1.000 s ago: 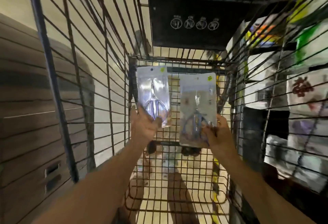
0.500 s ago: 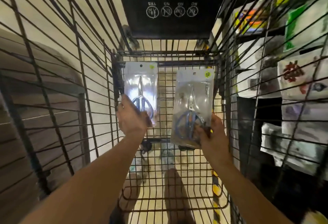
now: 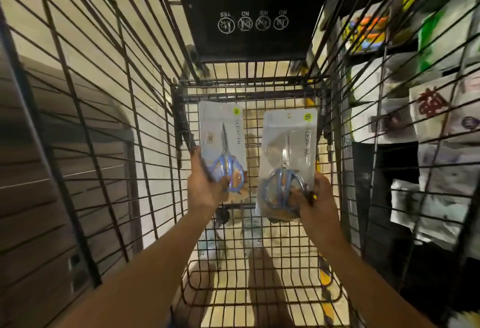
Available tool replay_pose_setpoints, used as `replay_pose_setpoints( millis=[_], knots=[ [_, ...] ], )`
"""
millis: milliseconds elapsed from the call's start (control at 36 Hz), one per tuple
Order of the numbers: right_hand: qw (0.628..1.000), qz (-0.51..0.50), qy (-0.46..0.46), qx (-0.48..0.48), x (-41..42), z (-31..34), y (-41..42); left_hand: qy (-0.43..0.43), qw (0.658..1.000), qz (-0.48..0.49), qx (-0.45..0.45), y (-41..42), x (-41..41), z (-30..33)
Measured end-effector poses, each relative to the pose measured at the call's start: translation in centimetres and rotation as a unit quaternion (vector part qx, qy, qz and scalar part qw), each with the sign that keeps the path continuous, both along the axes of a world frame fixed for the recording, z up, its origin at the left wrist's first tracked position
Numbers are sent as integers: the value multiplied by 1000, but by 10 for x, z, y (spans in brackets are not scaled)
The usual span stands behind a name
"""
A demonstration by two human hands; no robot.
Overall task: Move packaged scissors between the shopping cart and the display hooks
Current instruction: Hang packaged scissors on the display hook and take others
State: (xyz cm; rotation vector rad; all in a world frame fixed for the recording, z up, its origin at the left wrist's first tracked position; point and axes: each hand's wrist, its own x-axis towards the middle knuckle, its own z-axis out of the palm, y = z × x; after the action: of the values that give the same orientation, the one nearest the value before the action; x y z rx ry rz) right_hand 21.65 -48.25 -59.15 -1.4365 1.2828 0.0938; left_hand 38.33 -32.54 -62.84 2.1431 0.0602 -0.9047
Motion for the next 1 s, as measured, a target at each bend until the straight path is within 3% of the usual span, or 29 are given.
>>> replay_pose_setpoints(
  millis=[194,389,639,778,1000],
  knots=[
    [999,-3,-42,-4,-9,7,5,4,1000,-18,16,-1,-5,27],
    [991,-48,-124,17,-28,66,21,23,995,-7,-101,5,-15,93],
    [976,-66,-206,24,-52,237,53,-11,977,-89,-195,48,-18,245],
    [973,-64,-216,-52,-72,318,96,-41,965,-105,-236,98,-23,337],
    [951,-114,-272,-95,-106,396,184,-79,932,-158,-317,178,-29,431]
  ],
)
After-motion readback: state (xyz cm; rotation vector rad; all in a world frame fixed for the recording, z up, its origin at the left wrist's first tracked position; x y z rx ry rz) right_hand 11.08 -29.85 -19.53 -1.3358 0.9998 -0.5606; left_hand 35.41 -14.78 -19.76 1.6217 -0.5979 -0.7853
